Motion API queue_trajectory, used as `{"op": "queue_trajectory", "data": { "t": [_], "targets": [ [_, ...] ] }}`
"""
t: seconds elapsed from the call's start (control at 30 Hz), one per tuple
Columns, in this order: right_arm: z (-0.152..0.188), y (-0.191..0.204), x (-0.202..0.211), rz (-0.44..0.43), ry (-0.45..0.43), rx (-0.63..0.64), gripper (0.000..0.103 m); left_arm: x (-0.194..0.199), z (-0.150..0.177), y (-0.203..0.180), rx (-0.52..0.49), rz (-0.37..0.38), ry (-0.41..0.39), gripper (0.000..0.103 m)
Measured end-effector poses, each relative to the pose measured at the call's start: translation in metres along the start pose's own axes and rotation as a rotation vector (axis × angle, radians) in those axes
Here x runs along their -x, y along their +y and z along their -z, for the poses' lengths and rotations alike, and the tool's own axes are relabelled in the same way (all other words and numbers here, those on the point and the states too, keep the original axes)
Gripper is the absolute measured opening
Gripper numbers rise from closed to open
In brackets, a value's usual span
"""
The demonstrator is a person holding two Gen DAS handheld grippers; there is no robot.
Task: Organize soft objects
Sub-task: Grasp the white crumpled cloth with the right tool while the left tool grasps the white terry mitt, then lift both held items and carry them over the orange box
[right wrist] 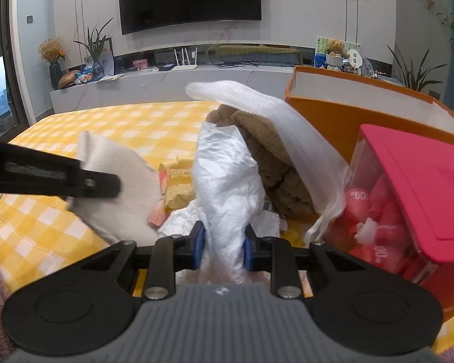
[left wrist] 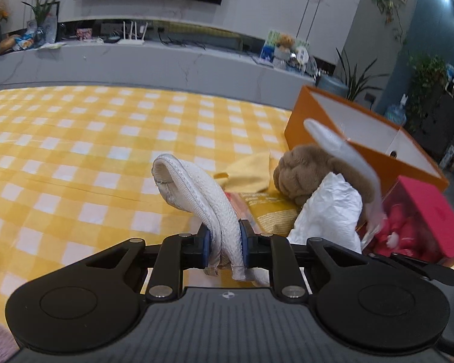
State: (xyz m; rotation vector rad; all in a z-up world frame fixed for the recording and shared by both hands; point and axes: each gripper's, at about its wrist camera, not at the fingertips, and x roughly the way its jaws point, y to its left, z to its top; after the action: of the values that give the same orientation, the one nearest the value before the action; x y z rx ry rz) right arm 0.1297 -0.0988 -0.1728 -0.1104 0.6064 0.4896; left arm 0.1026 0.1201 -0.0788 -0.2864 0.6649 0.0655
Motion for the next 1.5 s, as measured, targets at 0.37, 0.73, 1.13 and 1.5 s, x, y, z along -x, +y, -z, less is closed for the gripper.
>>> {"op": "queue_trajectory", "data": {
  "t": [0.37, 0.73, 1.13, 1.5],
  "targets": [
    [0.006, 0.002, 0.039, -0.007, 0.016, 0.028, 0.024, 0.048, 0.007, -0.015, -0.051, -0.012, -0.069, 0.021],
    [0.017, -0.008, 0.089, -0.048, -0.008, 0.028, 0.024, 0.087, 0.006, -0.03, -0.094, 0.006, -0.147, 0.021],
    [0.014, -0.033, 0.152, -0.053, -0.132, -0.008, 0.024, 0.105, 0.005, -0.063, -0.138, 0.079, -0.181, 0.021],
    [-0.02, -0.082, 0.182, 0.013, -0.185, -0.062, 0.023, 0.093, -0.019, -0.091, -0.152, 0.176, -0.191, 0.021]
  ]
}}
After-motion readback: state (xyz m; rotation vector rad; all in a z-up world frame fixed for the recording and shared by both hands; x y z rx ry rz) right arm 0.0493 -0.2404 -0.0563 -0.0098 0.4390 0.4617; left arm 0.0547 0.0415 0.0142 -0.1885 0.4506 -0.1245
